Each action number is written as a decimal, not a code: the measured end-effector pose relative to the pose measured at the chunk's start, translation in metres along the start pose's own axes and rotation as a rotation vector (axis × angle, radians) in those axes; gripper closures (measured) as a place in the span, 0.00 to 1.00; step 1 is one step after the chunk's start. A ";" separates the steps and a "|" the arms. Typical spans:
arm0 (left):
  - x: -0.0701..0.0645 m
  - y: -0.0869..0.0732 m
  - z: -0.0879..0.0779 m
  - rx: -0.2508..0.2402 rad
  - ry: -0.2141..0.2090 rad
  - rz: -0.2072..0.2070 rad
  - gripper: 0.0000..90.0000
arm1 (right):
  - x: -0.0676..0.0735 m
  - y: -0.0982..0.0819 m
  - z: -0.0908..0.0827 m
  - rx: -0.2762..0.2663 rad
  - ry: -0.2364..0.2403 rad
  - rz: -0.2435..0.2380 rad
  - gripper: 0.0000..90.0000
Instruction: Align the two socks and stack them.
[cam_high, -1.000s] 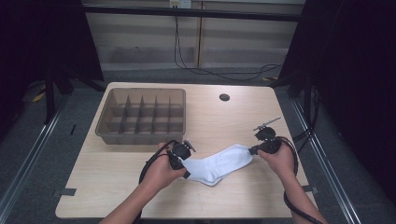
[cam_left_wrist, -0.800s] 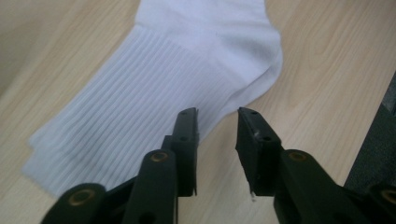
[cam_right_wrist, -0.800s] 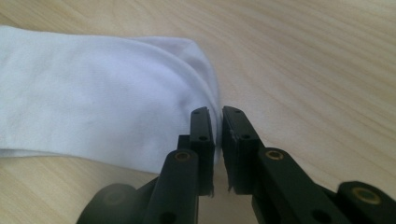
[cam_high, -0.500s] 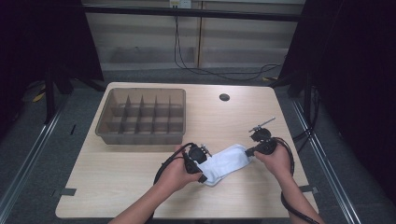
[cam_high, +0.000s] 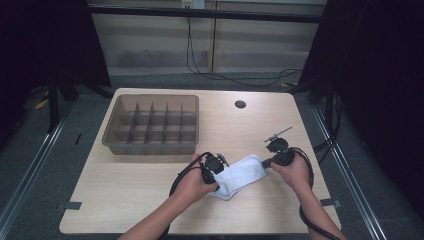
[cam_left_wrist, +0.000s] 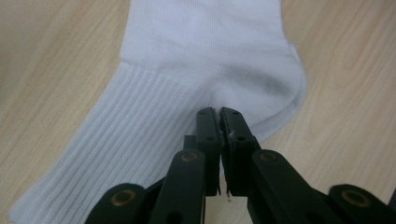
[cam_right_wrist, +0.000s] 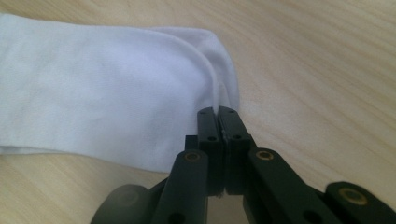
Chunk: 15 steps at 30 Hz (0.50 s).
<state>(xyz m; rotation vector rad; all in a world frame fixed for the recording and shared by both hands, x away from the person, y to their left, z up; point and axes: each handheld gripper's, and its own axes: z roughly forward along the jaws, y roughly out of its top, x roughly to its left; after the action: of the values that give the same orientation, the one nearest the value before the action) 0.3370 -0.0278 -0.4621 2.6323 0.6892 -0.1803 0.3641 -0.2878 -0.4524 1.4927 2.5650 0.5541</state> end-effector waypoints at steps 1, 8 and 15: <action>-0.001 0.000 -0.003 -0.009 -0.010 -0.001 0.97 | 0.000 0.000 -0.003 -0.002 0.003 0.003 0.99; -0.008 0.002 -0.024 -0.041 -0.072 0.010 0.97 | -0.005 0.000 -0.021 -0.030 0.000 0.013 1.00; -0.013 -0.001 -0.025 -0.033 -0.112 0.016 0.97 | -0.006 -0.001 -0.035 -0.045 0.005 0.019 0.99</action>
<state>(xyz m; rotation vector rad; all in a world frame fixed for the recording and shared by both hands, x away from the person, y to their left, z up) 0.3258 -0.0226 -0.4366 2.5731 0.6276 -0.3062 0.3560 -0.3020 -0.4205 1.5048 2.5269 0.6145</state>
